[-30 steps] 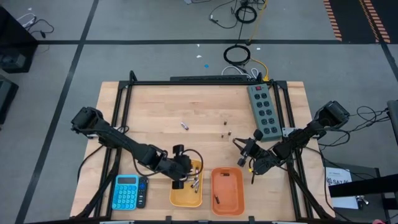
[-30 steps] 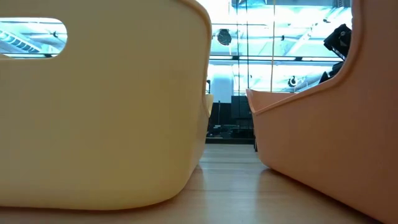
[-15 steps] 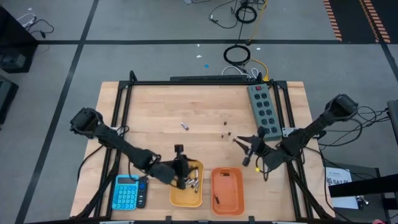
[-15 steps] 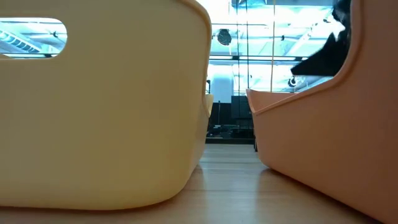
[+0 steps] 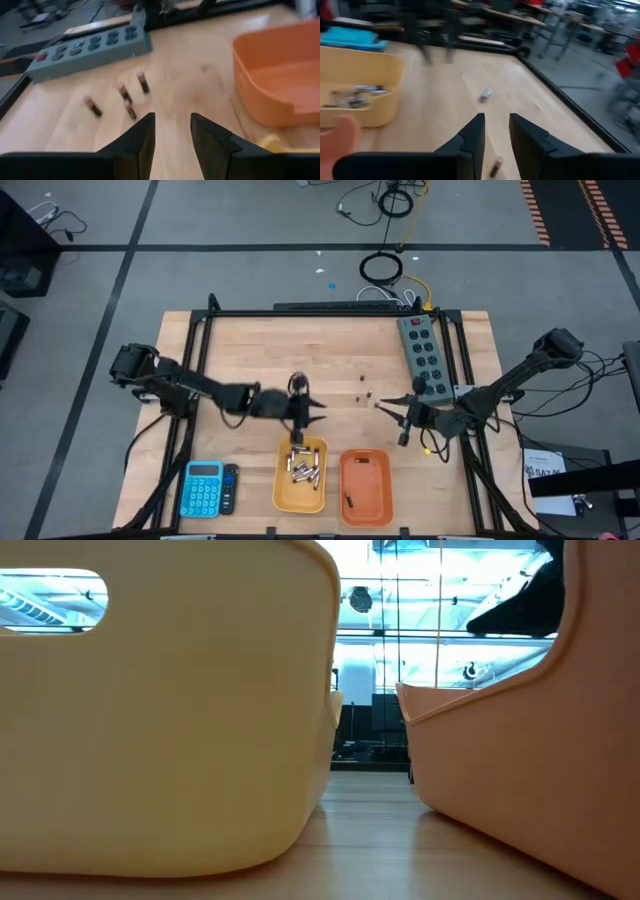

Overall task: Sort batteries
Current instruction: Put the black battery into the orange bin

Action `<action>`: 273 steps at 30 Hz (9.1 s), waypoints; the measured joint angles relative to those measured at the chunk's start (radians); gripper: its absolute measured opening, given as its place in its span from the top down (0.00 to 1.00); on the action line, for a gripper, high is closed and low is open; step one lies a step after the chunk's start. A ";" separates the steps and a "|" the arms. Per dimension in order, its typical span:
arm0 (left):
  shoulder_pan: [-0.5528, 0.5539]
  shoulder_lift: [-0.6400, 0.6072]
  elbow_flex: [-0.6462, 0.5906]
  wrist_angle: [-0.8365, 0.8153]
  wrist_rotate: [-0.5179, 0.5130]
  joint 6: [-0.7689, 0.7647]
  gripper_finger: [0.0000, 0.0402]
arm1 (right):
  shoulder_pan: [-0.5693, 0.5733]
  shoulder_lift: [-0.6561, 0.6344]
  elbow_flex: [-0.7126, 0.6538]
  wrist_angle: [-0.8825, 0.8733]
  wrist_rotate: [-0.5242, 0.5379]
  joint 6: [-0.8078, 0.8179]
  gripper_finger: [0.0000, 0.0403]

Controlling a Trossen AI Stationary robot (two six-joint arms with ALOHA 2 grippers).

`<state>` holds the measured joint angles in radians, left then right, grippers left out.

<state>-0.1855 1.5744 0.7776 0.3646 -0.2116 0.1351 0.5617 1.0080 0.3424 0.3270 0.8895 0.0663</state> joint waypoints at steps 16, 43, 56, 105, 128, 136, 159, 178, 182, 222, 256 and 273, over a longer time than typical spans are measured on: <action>0.098 0.004 0.000 0.105 0.084 0.022 0.67 | -0.016 0.042 0.000 0.027 0.110 0.116 0.79; -0.043 0.015 -0.123 0.183 -0.130 0.036 0.67 | -0.022 0.186 0.000 -0.020 0.217 0.357 0.76; -0.140 -0.129 -0.229 0.202 -0.271 0.002 0.67 | 0.013 0.267 0.000 -0.289 0.203 0.655 0.67; -0.155 -0.371 -0.456 0.300 -0.347 0.035 0.67 | -0.196 0.646 0.003 0.021 -0.025 0.670 0.98; -0.155 -0.371 -0.456 0.274 -0.345 0.002 0.67 | -0.127 0.432 -0.002 -0.072 -0.041 0.578 0.95; -0.155 -0.371 -0.456 0.281 -0.340 -0.010 0.67 | -0.089 0.421 -0.002 -0.151 -0.168 0.608 0.68; -0.155 -0.371 -0.455 0.279 -0.317 -0.025 0.67 | -0.123 0.557 0.004 -0.164 -0.236 0.730 0.92; -0.155 -0.370 -0.455 0.256 -0.317 -0.055 0.67 | -0.027 0.214 0.283 -0.531 -0.071 0.512 0.92; -0.155 -0.370 -0.455 0.242 -0.317 -0.077 0.67 | 0.057 0.209 0.326 -0.416 -0.082 0.341 0.92; 0.007 -0.370 -0.455 0.392 -0.185 0.173 0.67 | 0.212 0.512 0.285 0.030 -0.019 0.536 0.76; 0.009 -0.370 -0.455 0.382 -0.134 0.160 0.67 | -0.309 0.313 0.239 -0.548 -0.375 0.450 0.69; 0.009 -0.371 -0.456 0.327 -0.134 0.104 0.67 | -0.358 0.312 0.426 -0.787 -0.422 0.358 0.46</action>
<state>-0.1768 1.2037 0.3218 0.6916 -0.3454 0.2391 0.2039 1.3205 0.7679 -0.4603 0.4676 0.4240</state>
